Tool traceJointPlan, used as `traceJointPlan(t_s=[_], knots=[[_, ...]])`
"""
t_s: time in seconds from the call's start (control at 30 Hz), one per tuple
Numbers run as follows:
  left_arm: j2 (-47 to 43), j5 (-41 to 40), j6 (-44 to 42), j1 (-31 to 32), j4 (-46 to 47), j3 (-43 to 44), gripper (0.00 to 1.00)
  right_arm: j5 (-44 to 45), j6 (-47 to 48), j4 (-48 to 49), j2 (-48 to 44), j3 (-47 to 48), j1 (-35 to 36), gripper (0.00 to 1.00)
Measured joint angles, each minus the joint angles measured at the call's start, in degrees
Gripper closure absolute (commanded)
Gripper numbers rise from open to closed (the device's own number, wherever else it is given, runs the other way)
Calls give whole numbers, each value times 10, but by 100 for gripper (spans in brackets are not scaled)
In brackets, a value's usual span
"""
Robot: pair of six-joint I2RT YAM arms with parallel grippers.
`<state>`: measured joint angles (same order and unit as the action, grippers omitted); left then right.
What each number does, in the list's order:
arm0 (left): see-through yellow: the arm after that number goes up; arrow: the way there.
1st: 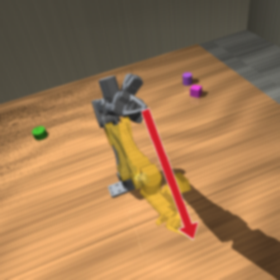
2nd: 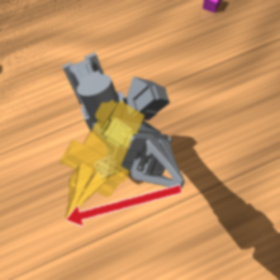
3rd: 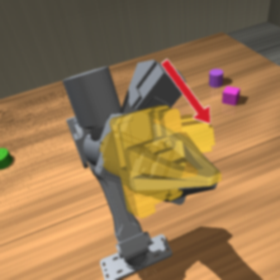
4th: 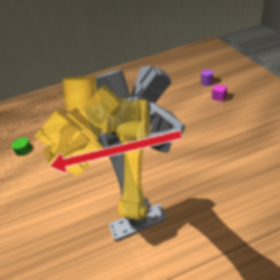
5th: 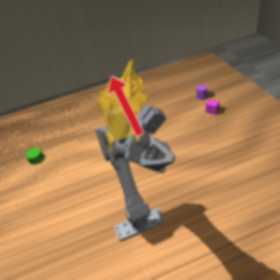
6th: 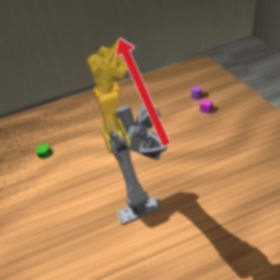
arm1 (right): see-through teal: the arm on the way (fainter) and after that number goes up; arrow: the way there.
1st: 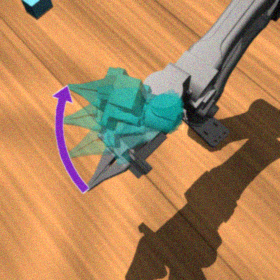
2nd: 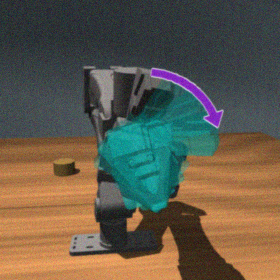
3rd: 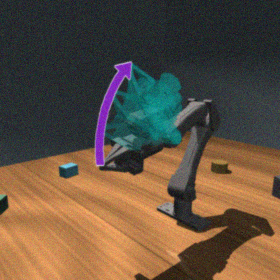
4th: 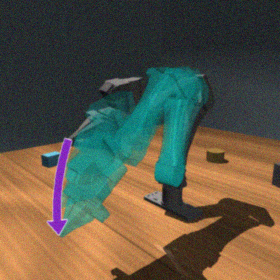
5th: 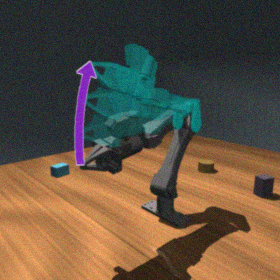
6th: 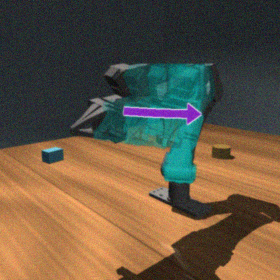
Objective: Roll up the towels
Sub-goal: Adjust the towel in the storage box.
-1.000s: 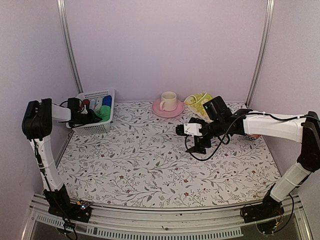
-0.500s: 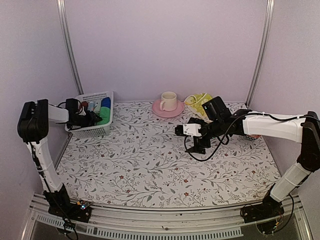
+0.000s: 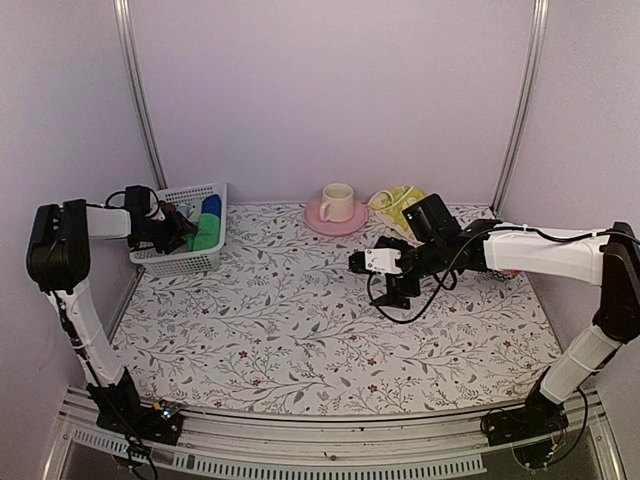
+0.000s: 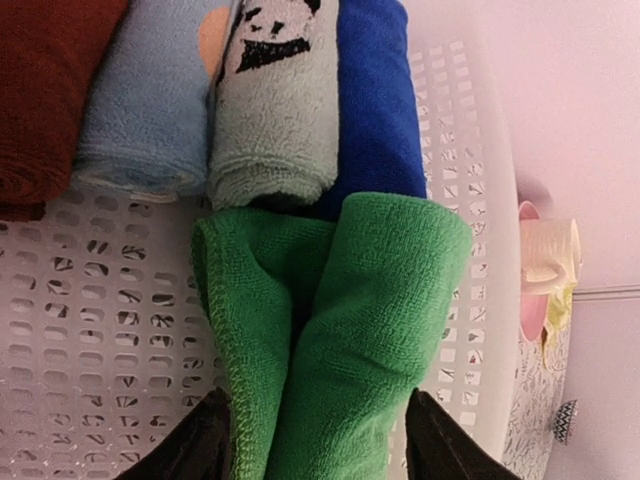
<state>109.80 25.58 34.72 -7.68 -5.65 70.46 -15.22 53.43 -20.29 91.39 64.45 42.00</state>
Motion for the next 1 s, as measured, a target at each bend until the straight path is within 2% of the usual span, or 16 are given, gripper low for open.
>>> traceJointPlan(t_s=[0.37, 0.53, 0.63, 0.73, 0.83, 1.0], knots=[[39, -51, -46, 37, -56, 136, 41, 3, 0, 2, 14, 0, 4, 1], [80, -68, -49, 47, -76, 144, 43, 5, 0, 2, 16, 0, 4, 1], [99, -77, -52, 49, -86, 144, 52, 7, 0, 2, 18, 0, 5, 1], [102, -82, -55, 51, -83, 144, 68, 11, 0, 2, 18, 0, 6, 1], [102, -80, -56, 50, -72, 141, 79, 12, 0, 2, 18, 0, 8, 1], [97, -47, -42, 37, -20, 98, 84, 13, 0, 2, 22, 0, 8, 1]])
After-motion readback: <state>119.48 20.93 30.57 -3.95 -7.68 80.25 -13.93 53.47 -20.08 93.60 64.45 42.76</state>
